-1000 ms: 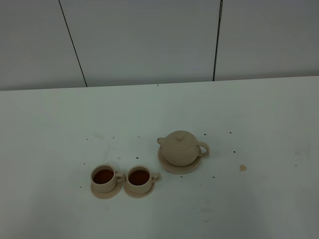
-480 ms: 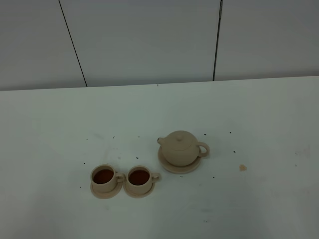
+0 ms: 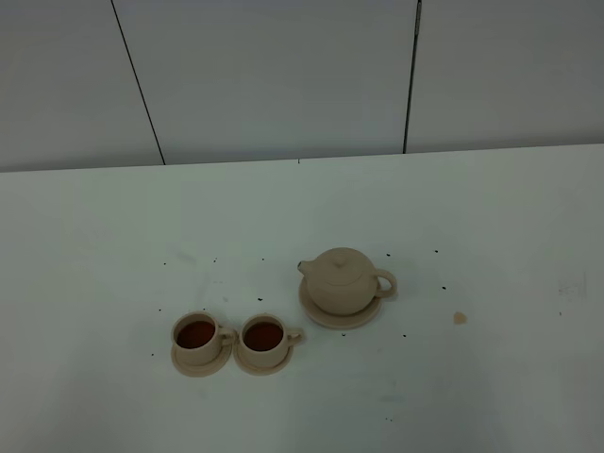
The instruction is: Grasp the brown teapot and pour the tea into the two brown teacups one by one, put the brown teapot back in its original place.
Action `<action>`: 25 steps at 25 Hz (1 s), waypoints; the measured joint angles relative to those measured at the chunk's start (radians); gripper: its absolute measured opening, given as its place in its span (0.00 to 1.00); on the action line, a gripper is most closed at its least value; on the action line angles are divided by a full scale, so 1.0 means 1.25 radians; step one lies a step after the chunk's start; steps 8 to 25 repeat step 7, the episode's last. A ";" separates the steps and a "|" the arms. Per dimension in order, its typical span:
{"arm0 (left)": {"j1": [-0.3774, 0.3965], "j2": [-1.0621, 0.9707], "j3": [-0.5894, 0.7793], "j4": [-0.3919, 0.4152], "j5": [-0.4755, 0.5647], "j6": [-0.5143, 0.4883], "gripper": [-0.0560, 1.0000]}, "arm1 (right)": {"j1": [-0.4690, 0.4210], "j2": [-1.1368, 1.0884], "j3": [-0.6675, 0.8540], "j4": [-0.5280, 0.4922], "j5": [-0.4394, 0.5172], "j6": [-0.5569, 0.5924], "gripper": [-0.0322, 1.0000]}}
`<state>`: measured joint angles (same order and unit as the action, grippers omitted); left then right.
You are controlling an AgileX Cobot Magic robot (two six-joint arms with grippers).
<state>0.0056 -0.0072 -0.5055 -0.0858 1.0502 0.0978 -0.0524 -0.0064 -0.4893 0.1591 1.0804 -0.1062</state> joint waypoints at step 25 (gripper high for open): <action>0.000 0.000 0.000 0.000 0.000 0.000 0.27 | 0.000 0.000 0.000 0.000 0.000 0.000 0.29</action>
